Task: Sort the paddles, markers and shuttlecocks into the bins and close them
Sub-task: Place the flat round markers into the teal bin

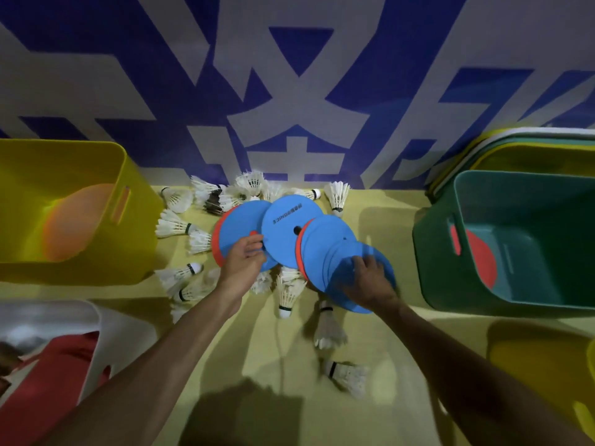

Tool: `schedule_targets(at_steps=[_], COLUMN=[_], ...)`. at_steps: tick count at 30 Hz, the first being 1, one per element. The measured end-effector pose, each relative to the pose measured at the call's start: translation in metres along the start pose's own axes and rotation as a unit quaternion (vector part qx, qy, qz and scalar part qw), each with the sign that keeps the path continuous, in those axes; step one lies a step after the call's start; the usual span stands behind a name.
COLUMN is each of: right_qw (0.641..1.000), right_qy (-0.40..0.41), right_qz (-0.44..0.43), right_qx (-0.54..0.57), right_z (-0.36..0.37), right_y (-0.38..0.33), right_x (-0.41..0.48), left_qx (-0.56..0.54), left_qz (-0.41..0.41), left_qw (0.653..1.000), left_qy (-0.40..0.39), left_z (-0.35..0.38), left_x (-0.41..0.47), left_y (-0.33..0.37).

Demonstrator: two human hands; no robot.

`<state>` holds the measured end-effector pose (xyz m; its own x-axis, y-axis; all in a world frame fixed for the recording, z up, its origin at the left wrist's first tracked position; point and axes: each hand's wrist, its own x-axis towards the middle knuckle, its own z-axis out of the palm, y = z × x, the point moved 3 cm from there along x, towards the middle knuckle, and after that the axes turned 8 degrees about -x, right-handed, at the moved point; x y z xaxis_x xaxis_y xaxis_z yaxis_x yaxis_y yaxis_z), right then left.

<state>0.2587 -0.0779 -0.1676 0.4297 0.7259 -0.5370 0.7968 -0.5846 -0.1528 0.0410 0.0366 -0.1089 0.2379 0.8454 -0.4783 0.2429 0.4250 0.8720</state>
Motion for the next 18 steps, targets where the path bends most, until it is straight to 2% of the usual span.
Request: schedule_targets(at_steps=[4, 7, 12, 15, 18], right_qw=[0.999, 0.997, 0.999, 0.998, 0.997], right_qy=[0.008, 0.022, 0.019, 0.003, -0.008], right_qz=[0.031, 0.034, 0.008, -0.007, -0.01], right_qx=[-0.032, -0.068, -0.05, -0.062, -0.07], right_z=[0.006, 0.01, 0.014, 0.008, 0.004], right_y=[-0.009, -0.012, -0.013, -0.012, -0.014], right_x=[0.001, 0.0, 0.004, 0.006, 0.007], left_qx=[0.0, -0.013, -0.033, 0.02, 0.048], left_qz=[0.001, 0.015, 0.025, 0.022, 0.009], left_qw=[1.0, 1.0, 0.997, 0.999, 0.998], left_qy=[-0.003, 0.022, 0.058, 0.035, 0.049], left_z=[0.009, 0.013, 0.015, 0.021, 0.025], left_x=[0.015, 0.019, 0.019, 0.022, 0.019], left_y=[-0.009, -0.013, -0.013, -0.012, -0.019])
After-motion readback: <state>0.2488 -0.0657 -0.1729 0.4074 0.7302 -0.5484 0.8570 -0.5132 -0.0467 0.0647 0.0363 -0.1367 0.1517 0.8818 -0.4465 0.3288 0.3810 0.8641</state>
